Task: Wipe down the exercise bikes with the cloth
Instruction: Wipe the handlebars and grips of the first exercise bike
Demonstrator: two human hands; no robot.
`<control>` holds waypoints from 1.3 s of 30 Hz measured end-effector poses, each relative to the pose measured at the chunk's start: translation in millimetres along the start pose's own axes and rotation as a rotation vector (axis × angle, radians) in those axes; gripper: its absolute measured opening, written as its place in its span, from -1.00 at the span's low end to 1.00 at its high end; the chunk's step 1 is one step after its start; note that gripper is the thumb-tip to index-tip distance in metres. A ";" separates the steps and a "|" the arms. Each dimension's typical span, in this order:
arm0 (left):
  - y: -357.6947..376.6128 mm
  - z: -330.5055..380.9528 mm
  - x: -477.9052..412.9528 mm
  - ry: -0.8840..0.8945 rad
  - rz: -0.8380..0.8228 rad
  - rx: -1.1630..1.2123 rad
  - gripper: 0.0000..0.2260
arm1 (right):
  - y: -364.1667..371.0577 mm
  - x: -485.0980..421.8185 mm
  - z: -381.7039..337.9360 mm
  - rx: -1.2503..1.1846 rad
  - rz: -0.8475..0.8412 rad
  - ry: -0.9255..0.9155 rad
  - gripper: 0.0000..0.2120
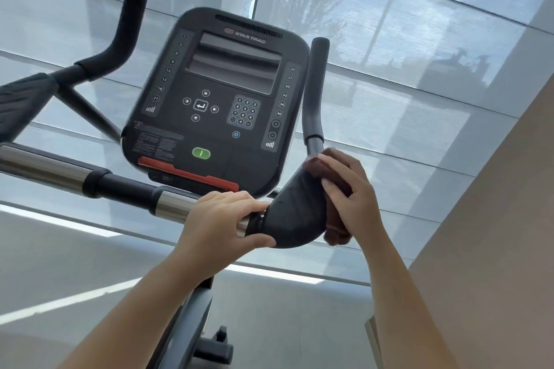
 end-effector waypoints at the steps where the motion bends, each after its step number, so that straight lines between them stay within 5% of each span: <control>1: -0.2 0.9 -0.1 0.002 0.000 -0.002 -0.56 | 1.6 11.7 0.7 -0.008 0.031 -0.019 -0.58; 11: 0.1 2.0 -0.1 -0.003 -0.002 -0.018 -0.55 | 2.0 -46.6 6.1 -0.007 -0.041 0.126 -0.63; 20: 0.9 2.1 0.9 0.013 0.022 -0.035 -0.57 | 7.0 34.2 0.8 -0.118 0.146 0.121 -0.60; 28: 2.0 1.3 -0.4 0.021 0.027 -0.042 -0.56 | 1.5 -29.7 0.8 -0.111 0.092 0.271 -0.66; 39: 3.1 1.5 1.1 0.051 0.030 -0.067 -0.59 | 39.1 55.0 -32.6 -0.070 0.582 0.399 -0.68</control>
Point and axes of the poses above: each hand's wrist, its own x-axis away from the middle knuckle, its own y-axis out of the palm, z = x × y, the point moved 2 cm from there along -x, towards the middle knuckle, and after that the axes turned 3 degrees about y, right-handed, at the moved point
